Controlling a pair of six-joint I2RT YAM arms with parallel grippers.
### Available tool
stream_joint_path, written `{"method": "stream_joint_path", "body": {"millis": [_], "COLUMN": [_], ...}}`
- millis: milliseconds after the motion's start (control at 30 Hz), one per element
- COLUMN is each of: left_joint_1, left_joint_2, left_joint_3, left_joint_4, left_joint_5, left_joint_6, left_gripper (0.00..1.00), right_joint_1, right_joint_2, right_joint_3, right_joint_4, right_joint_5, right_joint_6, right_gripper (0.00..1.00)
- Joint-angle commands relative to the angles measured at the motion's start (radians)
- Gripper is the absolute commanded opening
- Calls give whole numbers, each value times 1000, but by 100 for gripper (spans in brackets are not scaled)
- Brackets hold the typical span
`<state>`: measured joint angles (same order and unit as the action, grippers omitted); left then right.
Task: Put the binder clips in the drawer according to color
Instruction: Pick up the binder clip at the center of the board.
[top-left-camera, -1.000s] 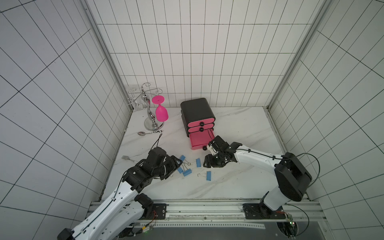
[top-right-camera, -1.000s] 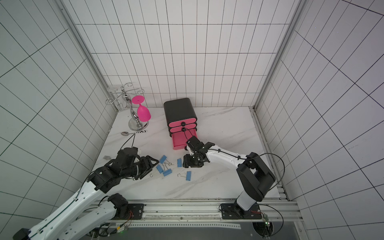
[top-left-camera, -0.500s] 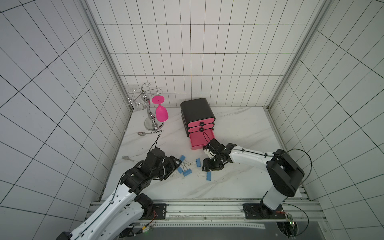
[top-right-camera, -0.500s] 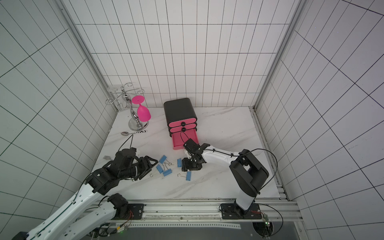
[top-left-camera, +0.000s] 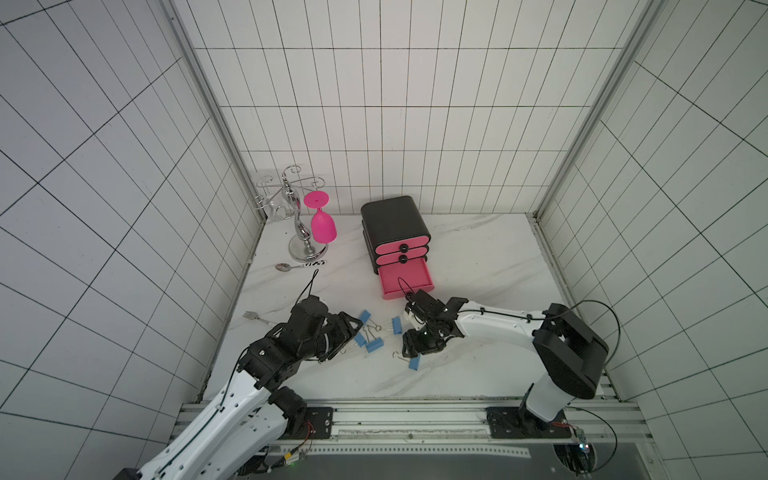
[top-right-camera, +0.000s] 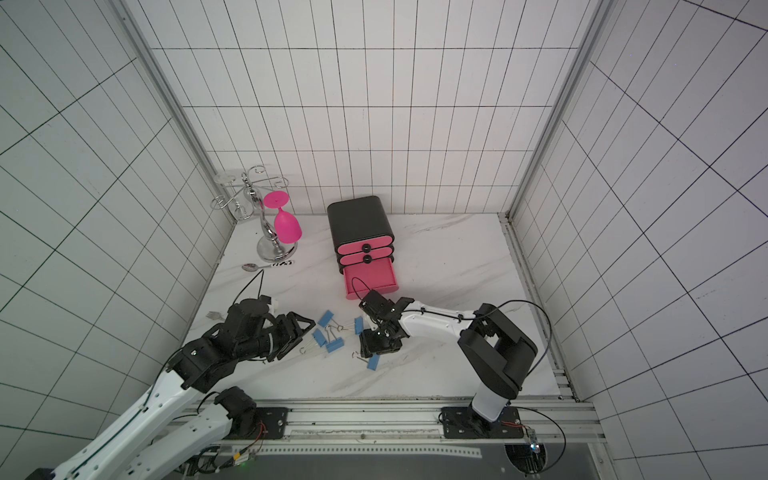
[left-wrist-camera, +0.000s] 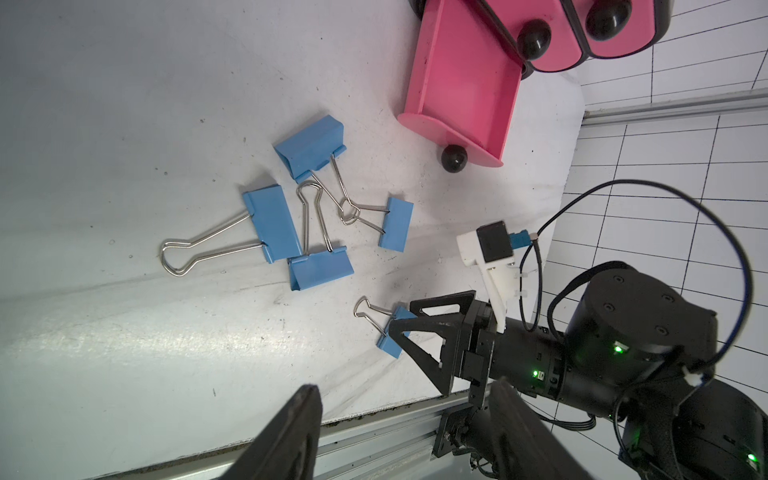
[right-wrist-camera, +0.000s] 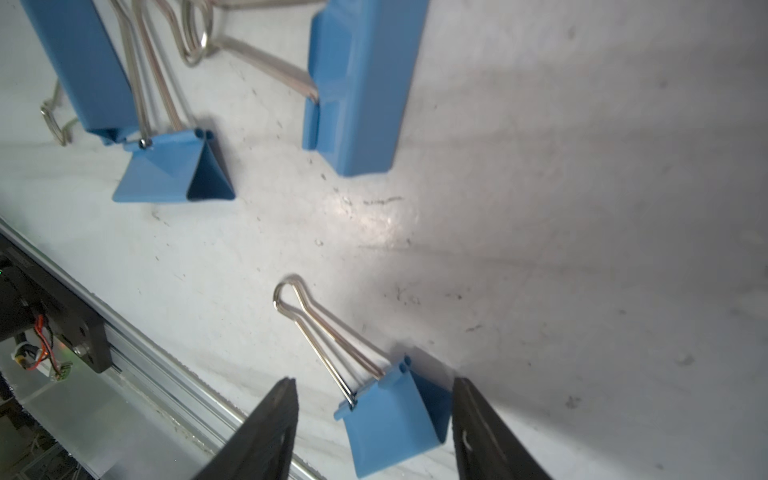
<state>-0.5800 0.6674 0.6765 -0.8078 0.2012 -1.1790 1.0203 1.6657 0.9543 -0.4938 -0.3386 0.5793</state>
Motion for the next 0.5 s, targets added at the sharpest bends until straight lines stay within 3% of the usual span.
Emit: {"method": "stream_joint_path", "body": {"millis": [0, 200, 467], "left_joint_1": [-4, -4, -4], "left_joint_2": [-20, -39, -69], "left_joint_3": [0, -3, -3], "left_joint_4": [-5, -17, -35], "left_joint_5": [-11, -14, -29], "left_joint_6": [0, -4, -13], "left_gripper": [68, 68, 67], "right_joint_1": [46, 118, 211], "right_joint_2": [-37, -40, 7], "right_joint_3": [-14, 9, 121], "right_joint_4": [-30, -89, -235], "right_joint_5": [38, 103, 282], "right_joint_6": [11, 5, -46], "right_gripper": [64, 68, 74]}}
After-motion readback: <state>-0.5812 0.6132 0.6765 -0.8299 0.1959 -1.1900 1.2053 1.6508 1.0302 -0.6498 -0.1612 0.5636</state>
